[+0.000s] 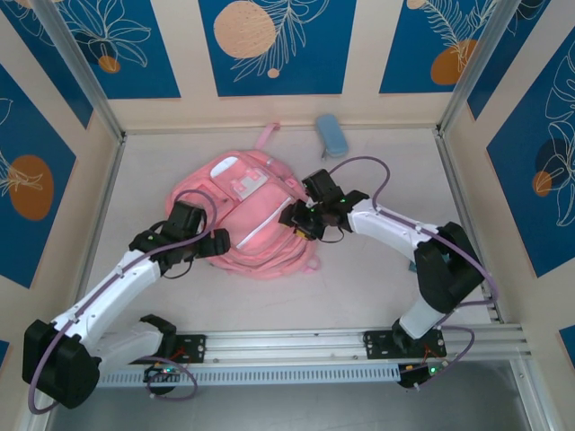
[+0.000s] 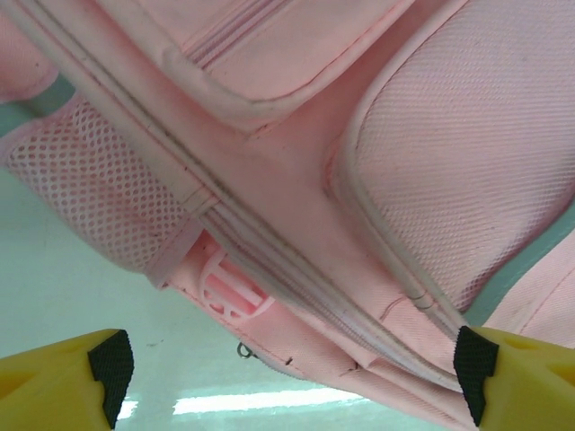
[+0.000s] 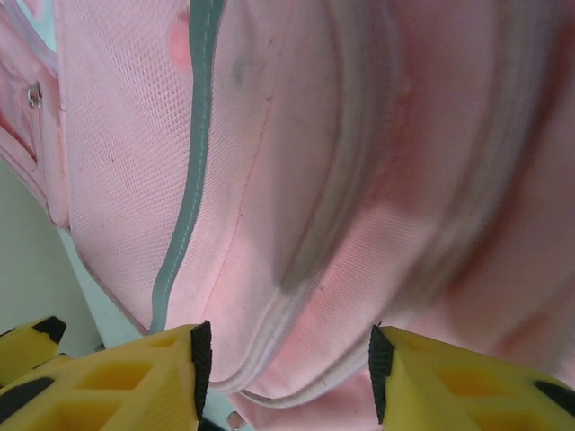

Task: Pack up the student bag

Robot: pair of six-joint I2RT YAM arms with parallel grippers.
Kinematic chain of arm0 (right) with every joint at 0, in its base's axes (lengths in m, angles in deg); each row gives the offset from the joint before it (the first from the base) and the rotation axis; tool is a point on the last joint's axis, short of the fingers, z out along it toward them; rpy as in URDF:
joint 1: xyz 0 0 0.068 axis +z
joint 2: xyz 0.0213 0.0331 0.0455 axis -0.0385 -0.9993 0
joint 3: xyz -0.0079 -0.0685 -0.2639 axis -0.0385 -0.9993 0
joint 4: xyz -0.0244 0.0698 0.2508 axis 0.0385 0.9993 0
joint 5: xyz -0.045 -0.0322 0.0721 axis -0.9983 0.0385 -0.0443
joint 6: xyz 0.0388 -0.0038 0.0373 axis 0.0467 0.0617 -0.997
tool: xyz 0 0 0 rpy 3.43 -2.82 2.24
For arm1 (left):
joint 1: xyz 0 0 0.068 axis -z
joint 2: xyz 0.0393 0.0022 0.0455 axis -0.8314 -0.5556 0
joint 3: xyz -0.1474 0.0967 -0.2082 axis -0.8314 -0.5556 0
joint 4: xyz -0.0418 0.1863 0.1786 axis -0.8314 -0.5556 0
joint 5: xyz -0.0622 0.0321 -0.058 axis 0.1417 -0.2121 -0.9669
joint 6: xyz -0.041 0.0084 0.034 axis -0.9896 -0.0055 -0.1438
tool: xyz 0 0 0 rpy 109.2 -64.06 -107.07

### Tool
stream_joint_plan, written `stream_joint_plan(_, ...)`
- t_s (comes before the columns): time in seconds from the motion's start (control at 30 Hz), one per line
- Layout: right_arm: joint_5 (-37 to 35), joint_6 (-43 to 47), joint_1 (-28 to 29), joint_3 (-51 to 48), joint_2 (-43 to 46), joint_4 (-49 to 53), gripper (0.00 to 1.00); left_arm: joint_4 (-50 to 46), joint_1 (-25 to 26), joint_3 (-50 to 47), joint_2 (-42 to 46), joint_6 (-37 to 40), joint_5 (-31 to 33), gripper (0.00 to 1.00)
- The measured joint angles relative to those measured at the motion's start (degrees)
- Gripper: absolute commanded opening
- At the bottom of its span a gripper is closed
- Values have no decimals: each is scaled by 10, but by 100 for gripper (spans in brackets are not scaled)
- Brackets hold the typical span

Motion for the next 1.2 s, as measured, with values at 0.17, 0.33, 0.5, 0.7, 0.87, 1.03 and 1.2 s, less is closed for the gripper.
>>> stream_joint_plan(0.17, 30, -29, 0, 14, -36, -24, 44, 0, -5, -2, 0, -7, 0, 98)
stream_joint_plan(0.33, 43, -48, -2, 19, -54, -37, 37, 2, -9, -4, -6, -9, -1, 99)
stream_joint_plan(0.5, 64, -64, -15, 19, -68, -45, 18, 8, -11, -10, -10, -9, -9, 99)
stream_joint_plan(0.7, 94, -64, -51, 26, -68, -64, 0, 46, -12, -33, -10, 14, -36, 97)
stream_joint_plan(0.87, 120, -59, -85, 57, -68, -71, 0, 104, -12, -74, -9, 39, -83, 89)
stream_joint_plan(1.03, 140, -58, -101, 87, -68, -72, 0, 186, -12, -129, 0, 56, -131, 76)
stream_joint_plan(1.2, 154, -58, -104, 111, -68, -71, 0, 261, -9, -182, 5, 72, -156, 55)
